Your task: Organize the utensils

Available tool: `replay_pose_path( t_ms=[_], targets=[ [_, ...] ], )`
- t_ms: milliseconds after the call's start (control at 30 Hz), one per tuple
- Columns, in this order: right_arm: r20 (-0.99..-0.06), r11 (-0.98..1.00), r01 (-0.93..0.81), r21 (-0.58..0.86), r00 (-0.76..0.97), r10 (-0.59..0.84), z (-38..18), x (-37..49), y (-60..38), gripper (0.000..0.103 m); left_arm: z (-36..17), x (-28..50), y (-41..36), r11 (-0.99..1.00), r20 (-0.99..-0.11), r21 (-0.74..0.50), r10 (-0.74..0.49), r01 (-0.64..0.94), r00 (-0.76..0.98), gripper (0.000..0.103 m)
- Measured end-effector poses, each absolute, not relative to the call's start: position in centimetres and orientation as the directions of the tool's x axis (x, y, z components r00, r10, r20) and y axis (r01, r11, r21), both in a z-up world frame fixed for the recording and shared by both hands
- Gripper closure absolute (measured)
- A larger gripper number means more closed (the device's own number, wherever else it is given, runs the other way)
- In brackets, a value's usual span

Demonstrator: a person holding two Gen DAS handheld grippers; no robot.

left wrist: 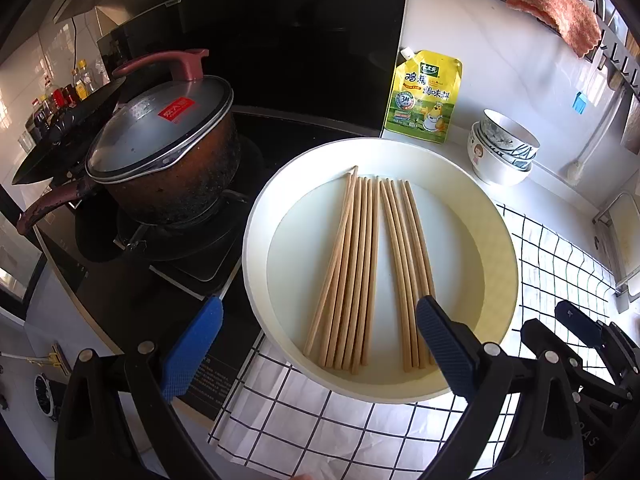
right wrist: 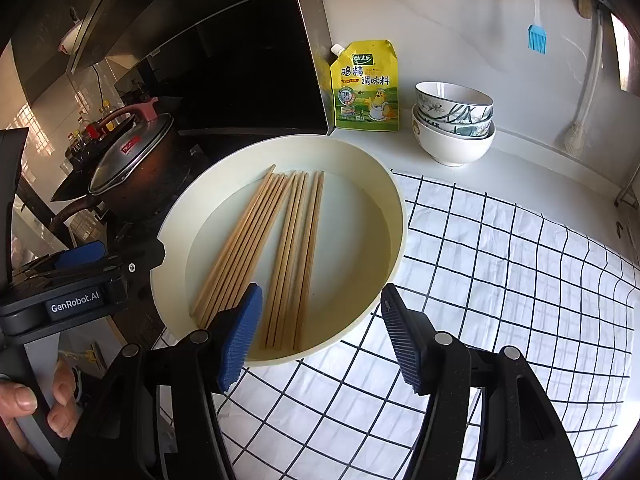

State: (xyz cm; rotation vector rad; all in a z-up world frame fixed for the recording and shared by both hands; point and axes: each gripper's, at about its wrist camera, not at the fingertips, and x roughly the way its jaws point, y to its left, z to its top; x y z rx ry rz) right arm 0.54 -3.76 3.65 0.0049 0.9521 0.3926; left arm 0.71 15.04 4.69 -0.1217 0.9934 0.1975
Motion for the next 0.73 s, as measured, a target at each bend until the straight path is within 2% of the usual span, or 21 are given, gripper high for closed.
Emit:
replay_pose_path(
  t_ms=[733],
  targets=[
    [-0.792,0.929,-0.329,0.167,0.517,0.325,3.68,0.15,-3.41,0.044,4.67,0.48,14.79,0.975,-0.845,-0.016,0.105,-0.22,0.525,0.007]
  ],
)
